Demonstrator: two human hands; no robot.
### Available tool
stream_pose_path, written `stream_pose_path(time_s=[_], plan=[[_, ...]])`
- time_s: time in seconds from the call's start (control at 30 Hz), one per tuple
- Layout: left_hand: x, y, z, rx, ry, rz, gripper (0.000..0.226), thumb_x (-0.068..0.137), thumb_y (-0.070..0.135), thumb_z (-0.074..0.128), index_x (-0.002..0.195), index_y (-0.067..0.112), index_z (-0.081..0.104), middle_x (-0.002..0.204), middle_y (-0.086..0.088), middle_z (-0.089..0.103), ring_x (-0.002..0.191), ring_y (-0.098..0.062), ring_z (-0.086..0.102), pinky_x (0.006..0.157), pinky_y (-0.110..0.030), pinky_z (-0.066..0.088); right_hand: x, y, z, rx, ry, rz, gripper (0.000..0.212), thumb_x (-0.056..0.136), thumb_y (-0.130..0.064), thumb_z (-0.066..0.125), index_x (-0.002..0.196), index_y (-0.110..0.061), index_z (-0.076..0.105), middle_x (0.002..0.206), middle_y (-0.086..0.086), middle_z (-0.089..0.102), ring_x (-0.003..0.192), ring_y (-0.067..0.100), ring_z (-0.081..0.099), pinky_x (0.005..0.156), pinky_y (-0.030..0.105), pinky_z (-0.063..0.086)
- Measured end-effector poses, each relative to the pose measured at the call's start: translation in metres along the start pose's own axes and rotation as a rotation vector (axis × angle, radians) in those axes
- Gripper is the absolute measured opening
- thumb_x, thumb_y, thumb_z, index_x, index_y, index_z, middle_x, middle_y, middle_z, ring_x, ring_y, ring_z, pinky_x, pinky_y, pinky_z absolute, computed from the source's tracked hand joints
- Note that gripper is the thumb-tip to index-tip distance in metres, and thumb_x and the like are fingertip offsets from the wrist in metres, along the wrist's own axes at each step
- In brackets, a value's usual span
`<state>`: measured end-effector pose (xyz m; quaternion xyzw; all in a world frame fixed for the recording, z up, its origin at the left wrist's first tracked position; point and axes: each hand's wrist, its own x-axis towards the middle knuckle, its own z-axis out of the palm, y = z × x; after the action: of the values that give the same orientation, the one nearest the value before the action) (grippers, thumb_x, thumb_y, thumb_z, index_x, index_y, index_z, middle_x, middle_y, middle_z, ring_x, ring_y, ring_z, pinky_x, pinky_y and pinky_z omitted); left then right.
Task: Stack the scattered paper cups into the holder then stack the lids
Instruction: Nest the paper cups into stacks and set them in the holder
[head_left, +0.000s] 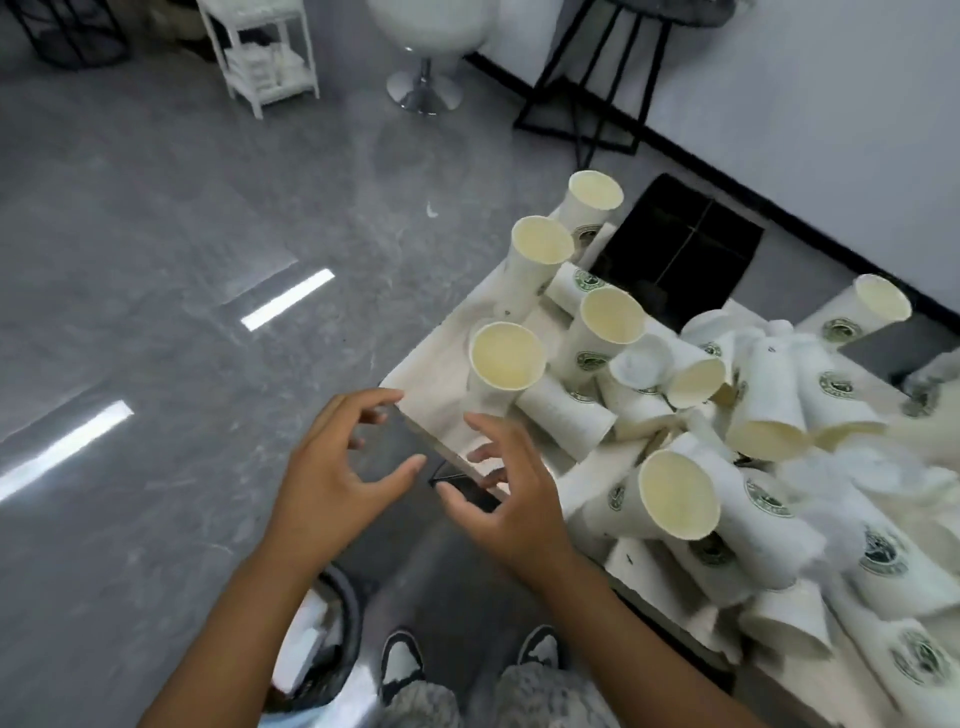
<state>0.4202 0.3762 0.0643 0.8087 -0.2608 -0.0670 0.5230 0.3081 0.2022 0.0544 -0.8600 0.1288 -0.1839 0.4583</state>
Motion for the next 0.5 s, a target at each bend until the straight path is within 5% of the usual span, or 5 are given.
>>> stream_pose_path(time_s=[0.17, 0.37, 0.5], plan=[[0.025, 0.068, 0.029, 0.020, -0.119, 0.139, 0.066, 0.074, 0.025, 0.093, 0.130, 0.035, 0.060, 0.127, 0.014, 0.061, 0.115, -0.013, 0.064, 0.091, -0.036, 0.057, -0.003, -0.015, -0.065, -0.011, 0.191, -0.057, 0.071, 0.076, -0.017, 0.087, 0.138, -0.025, 0.053, 0.130, -0.016, 0.055, 0.100, 0.013, 0.062, 0.071, 0.029, 0.056], [0.045, 0.140, 0.074, 0.038, -0.181, 0.251, 0.066, 0.074, 0.022, 0.092, 0.130, 0.033, 0.060, 0.128, 0.012, 0.063, 0.114, -0.013, 0.064, 0.092, -0.041, 0.056, -0.001, -0.015, -0.141, 0.008, 0.305, -0.058, 0.071, 0.078, -0.020, 0.087, 0.140, -0.023, 0.053, 0.133, -0.010, 0.054, 0.104, 0.014, 0.061, 0.073, 0.032, 0.055], [0.054, 0.180, 0.104, 0.069, -0.196, 0.302, 0.066, 0.075, 0.025, 0.091, 0.132, 0.032, 0.059, 0.128, 0.014, 0.062, 0.115, -0.009, 0.063, 0.092, -0.034, 0.055, -0.004, -0.006, -0.197, 0.004, 0.336, -0.053, 0.076, 0.078, -0.022, 0.088, 0.143, -0.023, 0.049, 0.139, -0.008, 0.050, 0.107, 0.012, 0.059, 0.077, 0.023, 0.055]])
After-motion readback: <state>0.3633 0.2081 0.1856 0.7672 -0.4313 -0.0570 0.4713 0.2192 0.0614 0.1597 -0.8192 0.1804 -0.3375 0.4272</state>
